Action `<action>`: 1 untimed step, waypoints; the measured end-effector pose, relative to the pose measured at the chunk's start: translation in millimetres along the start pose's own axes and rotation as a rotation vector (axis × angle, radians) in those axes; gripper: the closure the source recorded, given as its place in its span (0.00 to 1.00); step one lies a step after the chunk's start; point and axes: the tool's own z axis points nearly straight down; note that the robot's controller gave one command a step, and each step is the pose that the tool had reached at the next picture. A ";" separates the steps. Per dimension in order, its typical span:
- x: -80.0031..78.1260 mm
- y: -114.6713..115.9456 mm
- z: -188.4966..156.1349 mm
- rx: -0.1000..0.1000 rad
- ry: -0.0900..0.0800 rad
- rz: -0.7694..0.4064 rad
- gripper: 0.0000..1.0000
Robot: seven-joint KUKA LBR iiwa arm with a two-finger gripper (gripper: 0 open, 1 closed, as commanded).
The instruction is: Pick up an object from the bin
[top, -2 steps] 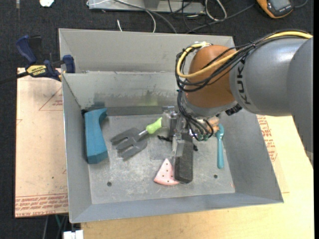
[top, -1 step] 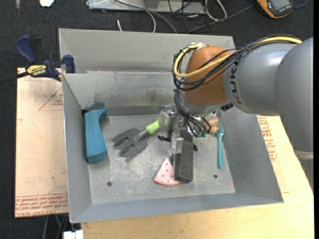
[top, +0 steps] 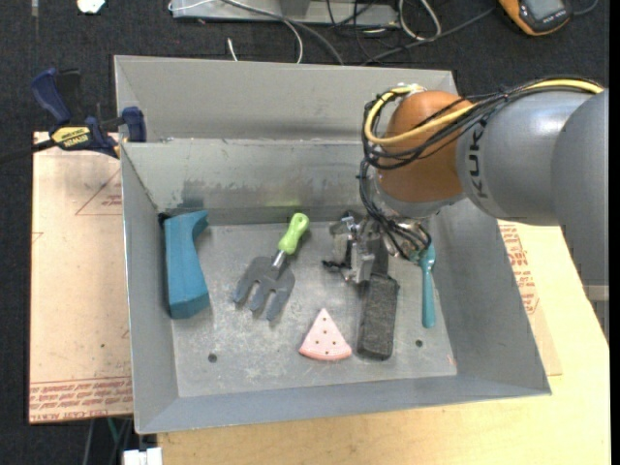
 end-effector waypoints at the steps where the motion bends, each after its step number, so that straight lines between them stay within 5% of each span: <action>1: 0.0 0.0 0.0 0.000 0.000 0.000 1.00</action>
Offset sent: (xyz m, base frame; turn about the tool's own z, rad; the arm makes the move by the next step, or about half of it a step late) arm 0.0108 -0.0101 -0.0010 0.0138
